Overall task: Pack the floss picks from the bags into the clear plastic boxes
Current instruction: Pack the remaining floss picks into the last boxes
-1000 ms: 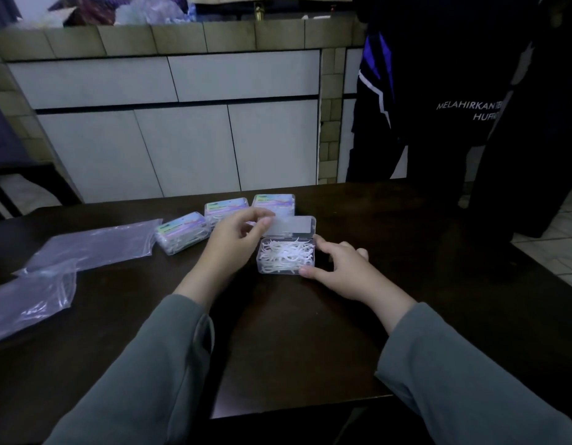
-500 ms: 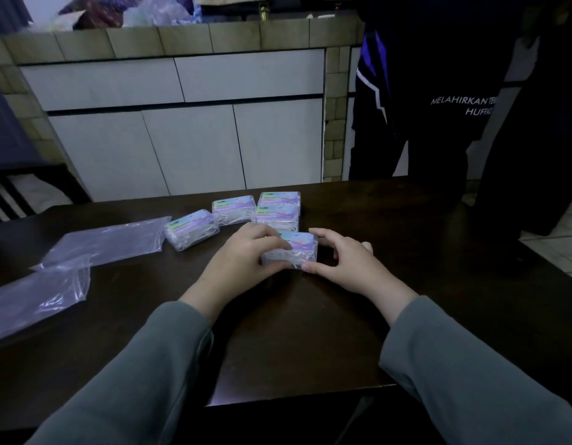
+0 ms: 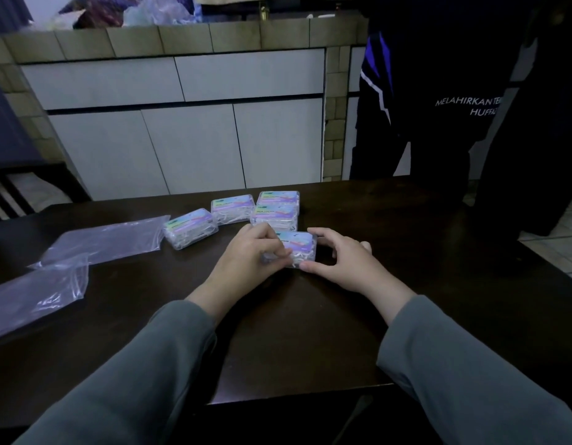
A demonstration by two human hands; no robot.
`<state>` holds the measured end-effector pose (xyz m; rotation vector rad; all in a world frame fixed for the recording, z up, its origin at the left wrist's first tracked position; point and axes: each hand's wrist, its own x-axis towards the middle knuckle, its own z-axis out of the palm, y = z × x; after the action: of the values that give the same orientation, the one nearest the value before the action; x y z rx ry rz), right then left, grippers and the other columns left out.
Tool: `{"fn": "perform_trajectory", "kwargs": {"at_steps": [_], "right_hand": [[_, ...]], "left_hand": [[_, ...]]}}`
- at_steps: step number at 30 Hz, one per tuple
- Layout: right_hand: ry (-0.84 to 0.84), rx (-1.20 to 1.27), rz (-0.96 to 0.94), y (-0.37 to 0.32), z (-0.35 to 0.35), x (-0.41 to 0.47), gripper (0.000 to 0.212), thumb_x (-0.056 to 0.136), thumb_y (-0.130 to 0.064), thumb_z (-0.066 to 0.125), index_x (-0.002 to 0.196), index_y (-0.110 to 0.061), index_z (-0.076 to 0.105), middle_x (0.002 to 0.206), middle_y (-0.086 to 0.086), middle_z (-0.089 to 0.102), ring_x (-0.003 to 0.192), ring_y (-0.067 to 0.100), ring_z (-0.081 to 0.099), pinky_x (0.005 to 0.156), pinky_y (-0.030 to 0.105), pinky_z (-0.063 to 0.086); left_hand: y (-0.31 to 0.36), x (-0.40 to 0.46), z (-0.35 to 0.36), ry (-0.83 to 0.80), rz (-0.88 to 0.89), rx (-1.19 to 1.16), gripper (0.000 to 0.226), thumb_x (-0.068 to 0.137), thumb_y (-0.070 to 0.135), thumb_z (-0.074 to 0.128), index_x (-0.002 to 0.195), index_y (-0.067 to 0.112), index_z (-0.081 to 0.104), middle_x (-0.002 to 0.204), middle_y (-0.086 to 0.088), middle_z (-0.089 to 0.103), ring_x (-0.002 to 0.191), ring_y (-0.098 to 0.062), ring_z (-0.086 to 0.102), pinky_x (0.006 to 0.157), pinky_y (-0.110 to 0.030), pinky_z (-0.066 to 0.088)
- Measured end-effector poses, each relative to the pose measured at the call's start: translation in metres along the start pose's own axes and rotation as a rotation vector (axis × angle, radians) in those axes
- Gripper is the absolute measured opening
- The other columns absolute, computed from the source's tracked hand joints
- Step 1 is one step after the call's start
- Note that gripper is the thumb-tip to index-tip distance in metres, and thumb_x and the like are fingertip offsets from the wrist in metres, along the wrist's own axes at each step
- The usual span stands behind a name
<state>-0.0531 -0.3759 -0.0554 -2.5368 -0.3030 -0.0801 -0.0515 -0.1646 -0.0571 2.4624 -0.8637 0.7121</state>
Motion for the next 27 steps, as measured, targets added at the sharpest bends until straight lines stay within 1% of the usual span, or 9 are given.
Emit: {"fn": "perform_trajectory", "kwargs": {"at_steps": [4,7,9,11,12,15,17,22,27], "right_hand": [[0.023,-0.085,-0.003,-0.006,0.001,-0.003,0.069,0.085,-0.06,0.059,0.144,-0.042,0.029,0.143,-0.011,0.047,0.129,0.015,0.039,0.103,0.038,0.026],[0.154,-0.246,-0.083,-0.015,0.005,-0.008,0.068,0.086,-0.058,0.056,0.145,-0.034,0.033,0.148,-0.007,0.037,0.133,0.017,0.029,0.105,0.04,0.026],[0.219,-0.282,-0.181,-0.023,0.009,-0.009,0.065,0.087,-0.054,0.056,0.144,-0.03,0.038,0.15,-0.006,0.033,0.135,0.016,0.026,0.108,0.039,0.023],[0.207,-0.299,-0.256,-0.032,0.013,-0.008,0.059,0.089,-0.051,0.056,0.143,-0.03,0.042,0.15,-0.005,0.034,0.135,0.016,0.026,0.109,0.036,0.022],[0.185,-0.308,-0.272,-0.035,0.016,-0.007,0.057,0.09,-0.049,0.056,0.142,-0.03,0.043,0.15,-0.006,0.034,0.135,0.016,0.027,0.109,0.034,0.022],[0.137,-0.29,-0.283,-0.044,0.023,-0.001,0.052,0.093,-0.041,0.055,0.142,-0.029,0.044,0.148,-0.006,0.04,0.134,0.017,0.029,0.11,0.033,0.024],[0.12,-0.263,-0.285,-0.048,0.026,0.003,0.049,0.095,-0.036,0.054,0.143,-0.028,0.045,0.147,-0.006,0.041,0.135,0.017,0.028,0.111,0.032,0.022],[0.088,-0.214,-0.344,-0.064,0.038,0.01,0.046,0.097,-0.033,0.054,0.142,-0.026,0.047,0.146,-0.005,0.043,0.135,0.015,0.029,0.112,0.032,0.021],[0.062,-0.17,-0.401,-0.095,0.063,0.027,0.045,0.097,-0.031,0.055,0.141,-0.025,0.048,0.146,-0.004,0.043,0.135,0.017,0.029,0.113,0.032,0.018]], "left_hand": [[0.0,-0.002,0.0,-0.023,-0.033,-0.041,0.016,0.08,0.042,0.068,0.082,0.026,0.07,0.09,0.008,0.055,0.083,-0.012,0.05,0.067,-0.023,0.045],[-0.001,-0.005,-0.008,-0.005,-0.113,-0.213,0.019,0.083,0.042,0.065,0.089,0.026,0.072,0.092,0.01,0.058,0.087,-0.009,0.055,0.073,-0.017,0.045],[-0.007,-0.004,-0.015,0.139,-0.187,-0.252,0.01,0.088,0.031,0.064,0.091,0.024,0.071,0.092,0.008,0.06,0.086,-0.008,0.057,0.075,-0.017,0.044],[-0.024,-0.003,-0.017,0.297,-0.303,-0.095,0.011,0.09,0.023,0.065,0.097,0.018,0.07,0.097,0.003,0.06,0.093,-0.012,0.056,0.083,-0.023,0.044],[-0.035,-0.003,-0.017,0.317,-0.392,0.023,0.017,0.089,0.023,0.066,0.103,0.015,0.069,0.104,-0.002,0.059,0.101,-0.018,0.054,0.088,-0.029,0.043],[-0.062,-0.007,-0.022,0.197,-0.613,0.332,0.041,0.086,0.029,0.067,0.125,0.017,0.06,0.126,-0.009,0.052,0.118,-0.03,0.044,0.093,-0.047,0.039],[-0.073,-0.009,-0.026,0.116,-0.664,0.423,0.047,0.088,0.033,0.064,0.131,0.019,0.055,0.134,-0.008,0.049,0.122,-0.03,0.041,0.094,-0.048,0.037],[-0.091,-0.012,-0.036,0.071,-0.726,0.365,0.038,0.088,0.039,0.064,0.123,0.025,0.062,0.133,-0.001,0.055,0.121,-0.03,0.042,0.095,-0.041,0.036],[-0.107,-0.018,-0.049,0.098,-0.789,0.276,0.035,0.089,0.017,0.061,0.123,0.024,0.062,0.133,0.001,0.053,0.124,-0.026,0.039,0.096,-0.038,0.037]]}}
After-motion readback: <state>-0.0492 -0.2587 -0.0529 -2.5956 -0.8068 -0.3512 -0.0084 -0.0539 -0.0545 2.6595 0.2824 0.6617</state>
